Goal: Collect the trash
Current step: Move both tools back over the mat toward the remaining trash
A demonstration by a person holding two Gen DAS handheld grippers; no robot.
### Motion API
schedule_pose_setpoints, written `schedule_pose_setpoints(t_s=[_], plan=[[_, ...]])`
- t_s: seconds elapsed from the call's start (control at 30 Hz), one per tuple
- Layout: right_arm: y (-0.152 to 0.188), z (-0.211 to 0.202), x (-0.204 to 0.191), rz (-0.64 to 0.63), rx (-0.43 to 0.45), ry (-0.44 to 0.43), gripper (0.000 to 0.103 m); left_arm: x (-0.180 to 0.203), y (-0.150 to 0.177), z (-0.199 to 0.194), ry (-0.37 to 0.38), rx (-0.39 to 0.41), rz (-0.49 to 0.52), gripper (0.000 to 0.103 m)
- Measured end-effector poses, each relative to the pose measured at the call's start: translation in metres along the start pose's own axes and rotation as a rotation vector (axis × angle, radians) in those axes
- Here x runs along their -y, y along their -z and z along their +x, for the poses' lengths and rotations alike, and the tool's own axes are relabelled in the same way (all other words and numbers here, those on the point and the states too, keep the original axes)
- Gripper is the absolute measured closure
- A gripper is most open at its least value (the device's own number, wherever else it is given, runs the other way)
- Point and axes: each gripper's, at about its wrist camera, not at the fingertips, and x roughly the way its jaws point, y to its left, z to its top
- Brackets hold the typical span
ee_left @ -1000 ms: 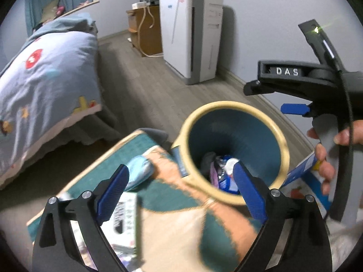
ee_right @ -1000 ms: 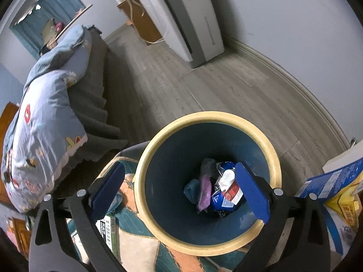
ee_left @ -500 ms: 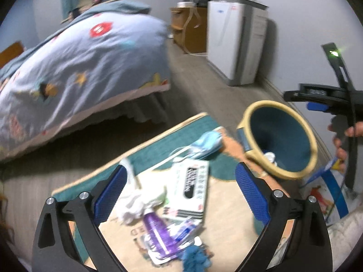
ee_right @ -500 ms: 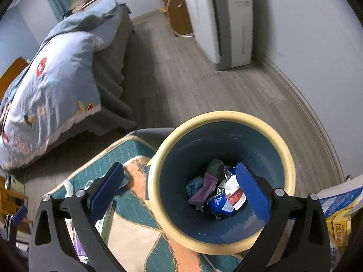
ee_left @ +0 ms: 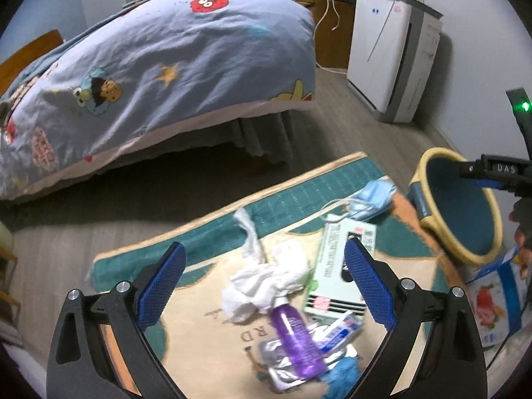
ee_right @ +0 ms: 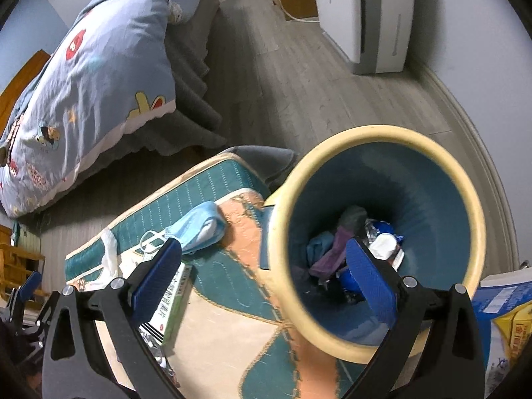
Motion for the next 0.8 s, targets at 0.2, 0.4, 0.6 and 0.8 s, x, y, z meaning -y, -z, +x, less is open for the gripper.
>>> schedule_pose_setpoints(t_s=[0.2,0.4,0.6,0.8], plan=[[-0.003,0.025,-0.031,-0.029,-0.036,-0.006,0.006,-0.018,0.008,0.024,-0.023,-0.061,0.010,0.008],[-0.006,0.051,-0.062,-0.097,-0.069,0.004,0.006,-0.027,0.019,0.060,-0.020,-0.168,0.031,0.008],[-0.015,0.074,-0.077,-0.137,-0.074,0.016,0.006,-0.026,0.020,0.080,-0.016,-0.202,0.047,0.008],[-0.017,0.091,-0.080,-0.131,-0.096,-0.010,0.007,-0.036,0.005,0.093,-0.027,-0.170,-0.038,0.008]])
